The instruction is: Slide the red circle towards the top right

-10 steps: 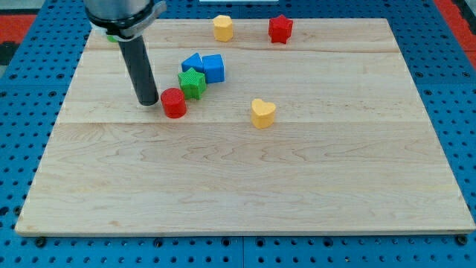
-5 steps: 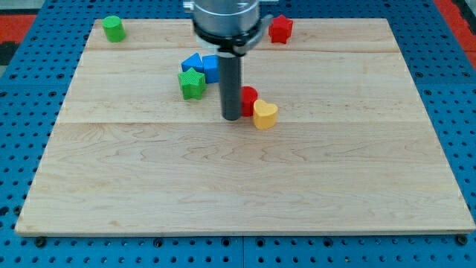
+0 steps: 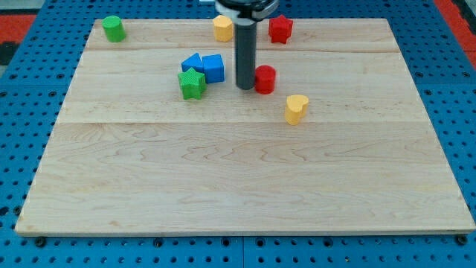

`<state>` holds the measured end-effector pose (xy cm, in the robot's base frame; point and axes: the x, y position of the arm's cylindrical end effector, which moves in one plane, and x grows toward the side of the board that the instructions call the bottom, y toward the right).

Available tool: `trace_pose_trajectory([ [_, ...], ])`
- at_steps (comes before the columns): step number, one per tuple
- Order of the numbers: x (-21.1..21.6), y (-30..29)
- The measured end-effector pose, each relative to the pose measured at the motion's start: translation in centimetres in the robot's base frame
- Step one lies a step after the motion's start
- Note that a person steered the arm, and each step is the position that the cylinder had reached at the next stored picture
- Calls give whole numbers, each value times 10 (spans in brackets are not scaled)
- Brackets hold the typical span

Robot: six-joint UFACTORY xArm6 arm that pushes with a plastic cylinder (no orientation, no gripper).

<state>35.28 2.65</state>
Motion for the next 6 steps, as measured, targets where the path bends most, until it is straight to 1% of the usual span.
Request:
trace_pose_trajectory([
  [1,-28,76],
  [2,-42,122],
  [3,-32,101],
  [4,-11,94],
  [5,7,102],
  [6,-3,119],
])
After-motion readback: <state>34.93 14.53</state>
